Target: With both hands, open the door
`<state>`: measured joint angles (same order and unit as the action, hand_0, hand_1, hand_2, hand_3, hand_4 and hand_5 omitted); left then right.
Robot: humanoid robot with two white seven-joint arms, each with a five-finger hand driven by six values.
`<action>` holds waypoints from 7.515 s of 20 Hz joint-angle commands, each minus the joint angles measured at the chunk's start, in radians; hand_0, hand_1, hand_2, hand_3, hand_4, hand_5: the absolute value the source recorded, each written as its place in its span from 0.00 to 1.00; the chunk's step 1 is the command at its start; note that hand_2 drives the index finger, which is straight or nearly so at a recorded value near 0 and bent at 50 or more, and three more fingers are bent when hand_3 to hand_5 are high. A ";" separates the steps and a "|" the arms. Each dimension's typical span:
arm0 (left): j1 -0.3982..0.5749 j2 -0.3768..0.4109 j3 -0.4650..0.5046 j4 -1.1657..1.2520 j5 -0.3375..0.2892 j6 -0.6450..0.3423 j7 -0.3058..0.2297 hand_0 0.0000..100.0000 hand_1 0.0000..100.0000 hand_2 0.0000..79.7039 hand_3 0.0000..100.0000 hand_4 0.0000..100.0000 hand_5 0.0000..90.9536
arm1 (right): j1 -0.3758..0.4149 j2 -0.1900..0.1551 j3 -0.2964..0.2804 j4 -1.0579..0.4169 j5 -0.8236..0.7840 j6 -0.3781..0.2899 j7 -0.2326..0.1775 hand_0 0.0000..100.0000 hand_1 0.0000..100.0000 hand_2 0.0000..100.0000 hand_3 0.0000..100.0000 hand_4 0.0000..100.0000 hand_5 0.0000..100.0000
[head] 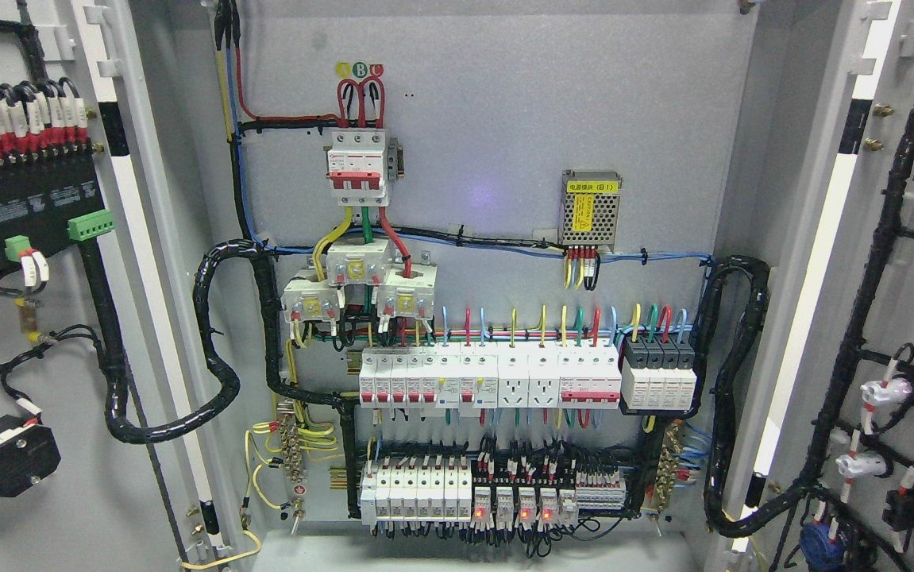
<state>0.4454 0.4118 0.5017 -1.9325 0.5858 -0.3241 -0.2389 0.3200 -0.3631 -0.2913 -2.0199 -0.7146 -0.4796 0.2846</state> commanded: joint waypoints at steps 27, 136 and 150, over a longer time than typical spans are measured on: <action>-0.027 0.136 0.021 0.168 0.146 0.004 0.003 0.00 0.00 0.00 0.00 0.00 0.00 | 0.097 0.061 -0.124 -0.009 -0.078 -0.001 0.001 0.00 0.00 0.00 0.00 0.00 0.00; -0.171 -0.308 -0.604 1.940 -0.233 -0.021 -0.129 0.00 0.00 0.00 0.00 0.00 0.00 | 0.082 0.296 0.589 1.771 0.517 0.041 0.013 0.00 0.00 0.00 0.00 0.00 0.00; -0.266 -0.366 -0.600 2.141 -0.233 -0.021 -0.129 0.00 0.00 0.00 0.00 0.00 0.00 | -0.056 0.339 0.563 1.773 0.629 0.374 -0.145 0.00 0.00 0.00 0.00 0.00 0.00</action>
<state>0.2005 0.0976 -0.0932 0.0004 0.3559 -0.3455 -0.3683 0.3160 -0.0584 0.2773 -0.3670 -0.1042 -0.1584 0.1533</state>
